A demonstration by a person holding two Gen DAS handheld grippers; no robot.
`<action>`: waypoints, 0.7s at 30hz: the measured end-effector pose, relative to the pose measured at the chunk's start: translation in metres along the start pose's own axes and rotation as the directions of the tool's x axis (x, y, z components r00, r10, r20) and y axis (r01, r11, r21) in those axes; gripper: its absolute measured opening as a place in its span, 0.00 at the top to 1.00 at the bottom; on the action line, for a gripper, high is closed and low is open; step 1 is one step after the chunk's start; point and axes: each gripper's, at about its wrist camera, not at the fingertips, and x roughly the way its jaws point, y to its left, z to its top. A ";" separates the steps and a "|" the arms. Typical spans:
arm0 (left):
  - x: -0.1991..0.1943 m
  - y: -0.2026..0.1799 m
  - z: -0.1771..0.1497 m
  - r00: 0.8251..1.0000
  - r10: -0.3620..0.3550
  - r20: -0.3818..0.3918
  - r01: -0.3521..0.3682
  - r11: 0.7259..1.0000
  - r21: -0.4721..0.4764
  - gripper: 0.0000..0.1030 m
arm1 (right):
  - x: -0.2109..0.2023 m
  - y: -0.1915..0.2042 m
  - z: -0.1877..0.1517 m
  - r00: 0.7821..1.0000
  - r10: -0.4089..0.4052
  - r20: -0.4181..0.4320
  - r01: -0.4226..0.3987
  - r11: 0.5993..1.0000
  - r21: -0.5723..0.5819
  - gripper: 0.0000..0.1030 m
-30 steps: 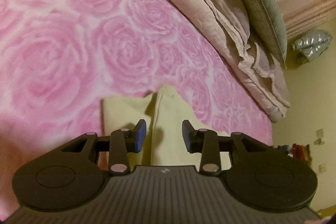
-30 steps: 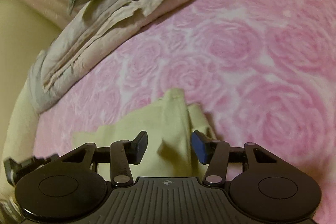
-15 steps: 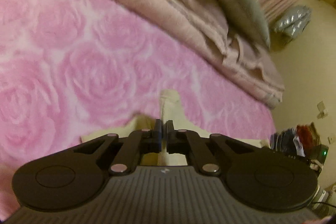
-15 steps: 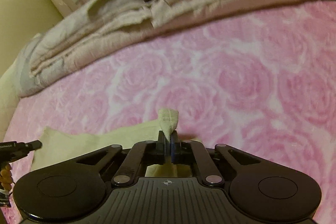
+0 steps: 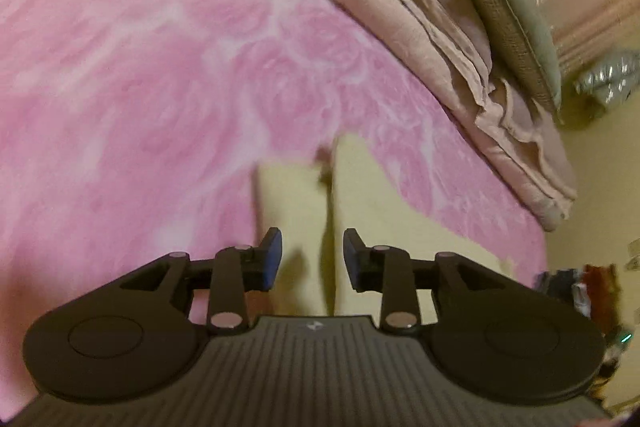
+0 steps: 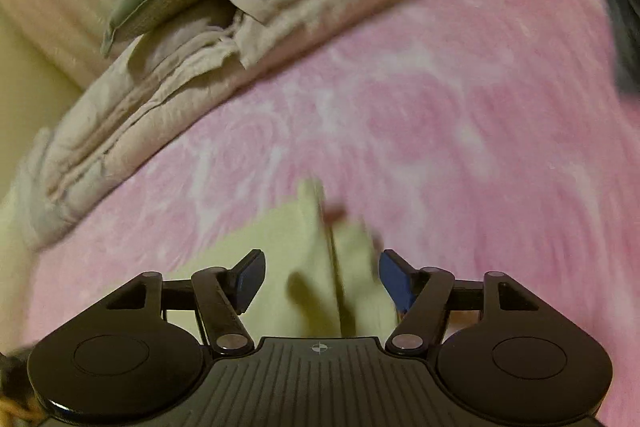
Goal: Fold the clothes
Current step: 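Grasp the hem corner with the right gripper while the left gripper grasps the other corner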
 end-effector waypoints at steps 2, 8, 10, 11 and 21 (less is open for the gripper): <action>-0.022 0.007 -0.027 1.000 -0.023 -0.016 0.022 0.997 -0.074 0.66 | -0.021 -0.014 -0.027 0.999 0.003 -0.049 0.000 0.998 0.064 0.35; -0.027 0.013 -0.074 0.999 -0.035 -0.016 0.032 0.987 -0.157 0.61 | -0.045 -0.033 -0.086 0.994 0.026 -0.103 -0.002 0.975 0.221 0.35; -0.017 0.016 -0.077 0.999 -0.027 -0.016 0.024 0.986 -0.162 0.84 | -0.039 -0.036 -0.094 0.994 0.042 -0.096 -0.014 0.962 0.274 0.36; -0.014 0.018 -0.077 1.000 -0.022 -0.017 0.019 0.986 -0.164 0.93 | -0.034 -0.036 -0.095 0.994 0.055 -0.092 -0.025 0.955 0.296 0.46; -0.016 -0.003 -0.080 0.989 0.142 -0.036 -0.141 0.989 0.047 0.84 | -0.031 -0.024 -0.083 0.992 -0.055 -0.113 0.073 0.984 0.160 0.90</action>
